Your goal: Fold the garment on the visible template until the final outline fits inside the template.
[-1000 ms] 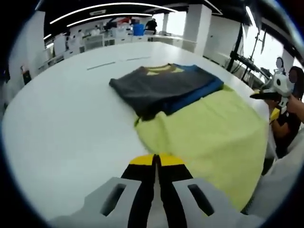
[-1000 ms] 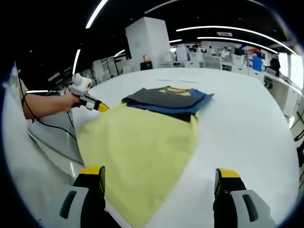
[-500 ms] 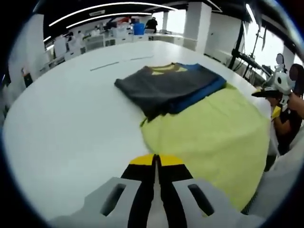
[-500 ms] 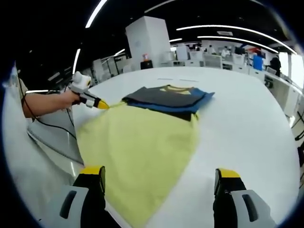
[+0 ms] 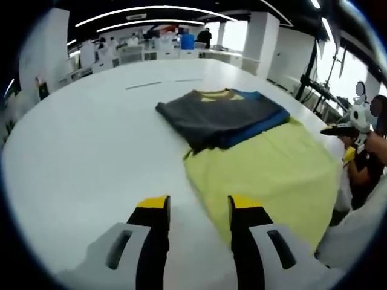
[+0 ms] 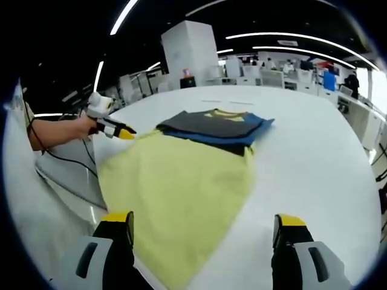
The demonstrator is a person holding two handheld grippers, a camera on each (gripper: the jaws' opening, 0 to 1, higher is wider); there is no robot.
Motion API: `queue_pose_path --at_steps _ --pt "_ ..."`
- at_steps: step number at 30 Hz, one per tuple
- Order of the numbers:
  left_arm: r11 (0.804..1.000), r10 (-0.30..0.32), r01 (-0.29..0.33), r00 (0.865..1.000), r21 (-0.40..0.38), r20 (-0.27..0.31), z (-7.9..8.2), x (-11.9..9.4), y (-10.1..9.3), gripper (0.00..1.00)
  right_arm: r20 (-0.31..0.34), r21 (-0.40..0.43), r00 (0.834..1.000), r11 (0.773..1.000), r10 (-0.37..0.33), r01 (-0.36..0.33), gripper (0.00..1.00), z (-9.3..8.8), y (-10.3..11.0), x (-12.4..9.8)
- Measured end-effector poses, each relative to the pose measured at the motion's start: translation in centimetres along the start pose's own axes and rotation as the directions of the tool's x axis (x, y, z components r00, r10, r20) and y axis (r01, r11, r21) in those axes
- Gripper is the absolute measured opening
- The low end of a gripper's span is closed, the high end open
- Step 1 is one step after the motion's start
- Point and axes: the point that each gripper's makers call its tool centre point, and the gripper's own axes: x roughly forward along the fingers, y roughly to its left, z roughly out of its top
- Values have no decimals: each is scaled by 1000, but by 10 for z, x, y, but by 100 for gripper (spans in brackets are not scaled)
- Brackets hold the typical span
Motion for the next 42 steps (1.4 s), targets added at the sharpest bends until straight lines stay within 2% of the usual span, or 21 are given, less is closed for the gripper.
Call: queue_pose_path --at_steps 3,18,22,33,42 --pt "999 -5 5 1000 -40 4 -1 -6 -3 37 2 -1 1000 1000 2 -2 95 1 0 0" --pt "998 -62 62 998 -11 -23 -21 -26 -32 33 -9 -1 1000 1000 1 -1 92 -3 -2 -1" --pt "997 -74 75 996 12 -53 -30 -31 -38 29 -14 0 1000 1000 -1 1 91 -4 -2 -2" --pt "993 -116 118 984 6 -133 -53 -43 -53 22 -31 -6 1000 1000 -2 2 82 -8 0 -5" --pt "990 -135 139 967 4 -217 -74 -53 -64 20 -70 -16 998 1000 4 -5 70 -16 5 -8"
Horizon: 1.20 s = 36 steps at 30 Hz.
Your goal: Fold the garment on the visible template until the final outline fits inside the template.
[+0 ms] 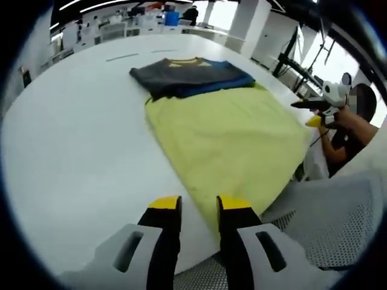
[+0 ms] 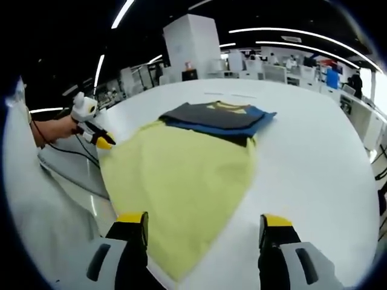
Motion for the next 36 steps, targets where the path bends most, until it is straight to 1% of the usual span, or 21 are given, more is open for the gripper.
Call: queue_pose_path --at_steps 1,3,6,12,16,17,18,20,25,27,29,31,33,36 --pt "1000 -1 1 1000 0 -6 -1 0 -1 20 -4 1 1000 1000 3 -3 67 -1 0 0" --pt "1000 -10 10 1000 -2 -11 -3 -2 -3 20 -9 4 1000 1000 11 -11 64 -3 2 -1" --pt "1000 -18 18 1000 -7 -21 -6 -3 -6 20 -19 -5 1000 1000 7 -7 65 -5 3 -1" --pt "999 -35 35 998 1 -54 -14 -8 -14 17 -41 -13 999 1000 12 -12 61 -8 6 -3" --pt "999 -39 41 994 20 -103 -26 -9 -16 15 -63 -13 998 1000 17 -18 56 -13 9 -3" --pt "999 -40 42 995 23 -90 -24 -10 -16 15 -73 -16 997 1000 18 -19 55 -15 10 -3" --pt "999 -49 50 994 7 -101 -27 -12 -17 14 -77 -20 997 1000 17 -19 55 -15 10 -3" --pt "998 -55 55 993 0 -104 -28 -13 -17 14 -88 -31 996 999 16 -18 53 -17 11 -3" --pt "998 -52 54 991 17 -121 -31 -15 -18 10 -123 -42 992 999 15 -21 41 -23 13 -5" --pt "998 -42 46 991 33 -128 -32 -15 -16 10 -138 -41 990 999 19 -25 39 -26 14 -6" --pt "998 -45 51 990 43 -136 -33 -15 -18 9 -157 -46 987 999 19 -27 36 -30 14 -7" --pt "997 -57 63 989 40 -138 -33 -15 -20 5 -167 -56 986 998 21 -30 31 -32 16 -8" --pt "997 -59 64 989 34 -137 -33 -15 -21 4 -188 -59 982 997 30 -41 24 -36 19 -10" --pt "997 -57 63 988 36 -143 -35 -15 -19 4 -202 -75 979 996 29 -45 20 -38 20 -12"
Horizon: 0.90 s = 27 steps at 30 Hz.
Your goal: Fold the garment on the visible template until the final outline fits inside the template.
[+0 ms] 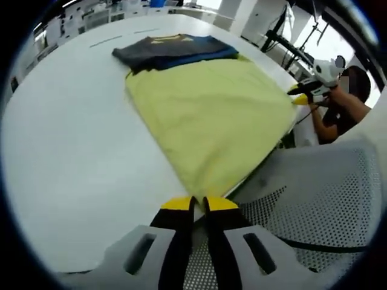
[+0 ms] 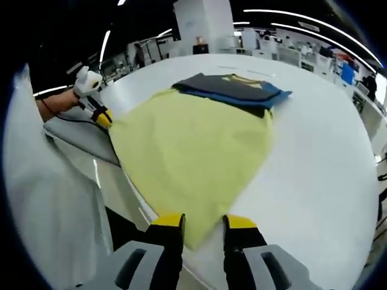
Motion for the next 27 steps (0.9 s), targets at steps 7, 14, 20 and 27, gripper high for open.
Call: queue_pose_path --at_steps 7,14,20,27 --pt "1000 -1 1 1000 2 -7 -2 1 -1 2 -23 -9 1000 1000 3 -3 16 -4 0 -3" --pt "1000 2 -1 1000 20 -15 -2 3 -2 1 -59 -33 998 999 10 -12 3 -9 1 -5" --pt "999 -2 3 1000 36 -23 -2 4 -1 0 -62 -36 998 999 12 -14 0 -8 3 -4" --pt "999 -7 9 999 48 -33 -3 3 0 0 -60 -37 998 999 9 -11 0 -6 4 -5"
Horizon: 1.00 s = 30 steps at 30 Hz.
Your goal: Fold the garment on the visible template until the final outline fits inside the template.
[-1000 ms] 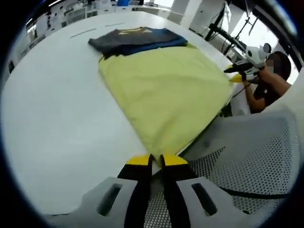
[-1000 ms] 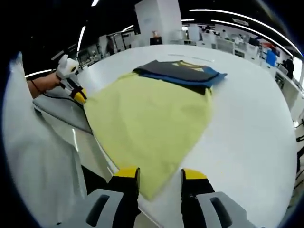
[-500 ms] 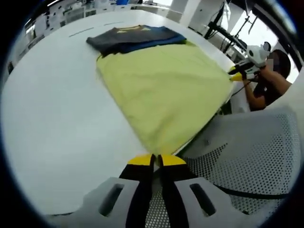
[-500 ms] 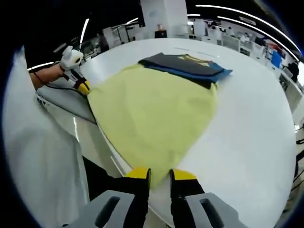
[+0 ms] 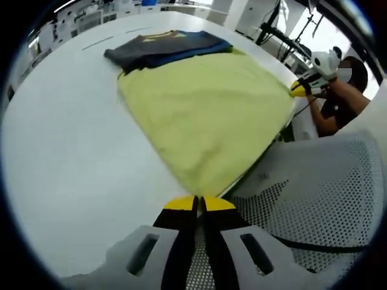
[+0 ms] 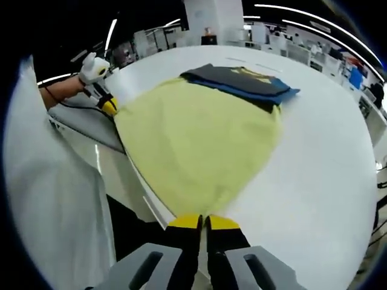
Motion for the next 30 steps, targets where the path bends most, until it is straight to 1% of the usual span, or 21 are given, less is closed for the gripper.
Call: queue_pose_path --at_steps 6,9,12,14,18,22,25,30 --pt "1000 -4 4 1000 9 9 4 -5 0 0 14 32 1000 999 2 -3 0 7 1 -5" --pt "1000 -4 4 1000 13 15 7 -8 0 0 34 76 999 997 4 -6 0 13 0 -8" --pt "1000 -14 14 999 3 35 13 -13 -1 0 46 99 999 995 2 -7 0 17 -1 -11" --pt "1000 -8 8 999 9 51 19 -17 0 0 53 116 999 993 5 -12 0 19 0 -13" --pt "1000 3 -4 997 10 72 27 -23 6 0 64 123 998 992 9 -16 0 25 2 -16" --pt "999 29 -31 997 22 77 29 -27 14 0 80 128 997 991 13 -24 0 32 4 -19" --pt "999 39 -41 996 18 83 31 -31 17 0 88 126 996 992 19 -30 0 37 7 -20" --pt "999 42 -44 994 17 98 36 -35 15 0 98 125 995 992 14 -26 0 41 5 -22"
